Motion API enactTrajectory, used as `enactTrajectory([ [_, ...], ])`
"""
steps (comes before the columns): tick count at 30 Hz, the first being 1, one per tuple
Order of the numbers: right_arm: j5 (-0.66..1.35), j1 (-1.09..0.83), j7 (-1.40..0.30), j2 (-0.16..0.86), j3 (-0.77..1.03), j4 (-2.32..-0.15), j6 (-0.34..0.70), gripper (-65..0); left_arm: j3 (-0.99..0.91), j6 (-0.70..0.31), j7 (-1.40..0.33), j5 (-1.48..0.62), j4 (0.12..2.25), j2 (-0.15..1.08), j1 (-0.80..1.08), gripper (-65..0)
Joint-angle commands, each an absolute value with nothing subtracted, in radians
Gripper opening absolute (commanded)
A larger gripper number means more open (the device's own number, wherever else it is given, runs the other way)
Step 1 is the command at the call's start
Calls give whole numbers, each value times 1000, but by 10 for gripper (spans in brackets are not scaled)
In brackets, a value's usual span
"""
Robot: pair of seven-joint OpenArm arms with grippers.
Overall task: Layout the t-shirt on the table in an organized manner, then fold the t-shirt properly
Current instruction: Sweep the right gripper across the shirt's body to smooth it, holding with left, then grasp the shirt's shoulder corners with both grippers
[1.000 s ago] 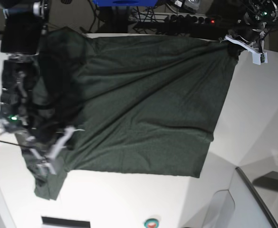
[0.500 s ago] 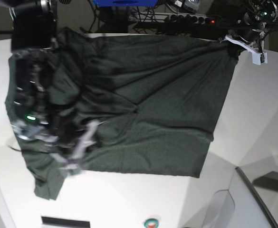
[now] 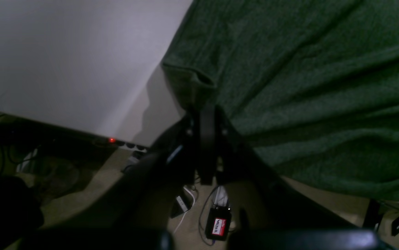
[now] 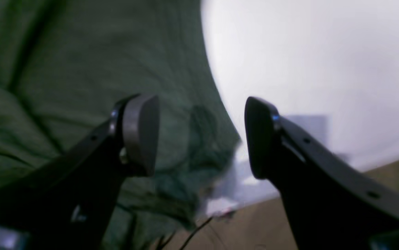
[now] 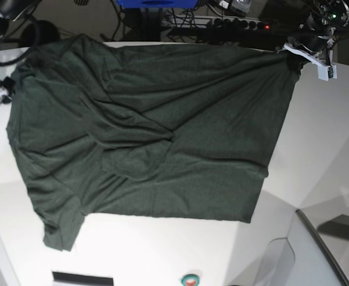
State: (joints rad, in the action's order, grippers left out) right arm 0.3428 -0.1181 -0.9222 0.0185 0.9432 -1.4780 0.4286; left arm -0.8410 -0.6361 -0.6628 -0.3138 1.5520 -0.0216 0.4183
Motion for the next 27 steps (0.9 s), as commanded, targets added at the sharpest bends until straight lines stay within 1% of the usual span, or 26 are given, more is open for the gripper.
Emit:
enactTrajectory([
  [1,357,-113,-909,33,972,-1469,450,-284,-842,-639,-645,-325,1572,-12,423,-650],
  [4,357,-116,-915,33,1027,-1414,573,-284,-840,-639,-645,-325,1572,-12,423,-650],
  [6,355,-117,-917,33,1047,-1383,616,-284,-842,-639,-645,-323,1572,-12,423,-650],
  [12,355,-125,-917,30,1049,-1308,627,-284,-845,-639,-645,-323,1572,-12,423,-650],
  [17,355,-140,-917,1,1043,-1313,634,-284,-845,-639,-645,-323,1572,-12,423,-650],
  [21,355,-139,-980,-4,1043,-1313,698,-285,-840,-639,-645,-323,1572,-12,423,-650],
  [27,355,-139,-987,-12,1046,-1314,698,-288,-840,-639,-645,-323,1572,-12,423,-650],
])
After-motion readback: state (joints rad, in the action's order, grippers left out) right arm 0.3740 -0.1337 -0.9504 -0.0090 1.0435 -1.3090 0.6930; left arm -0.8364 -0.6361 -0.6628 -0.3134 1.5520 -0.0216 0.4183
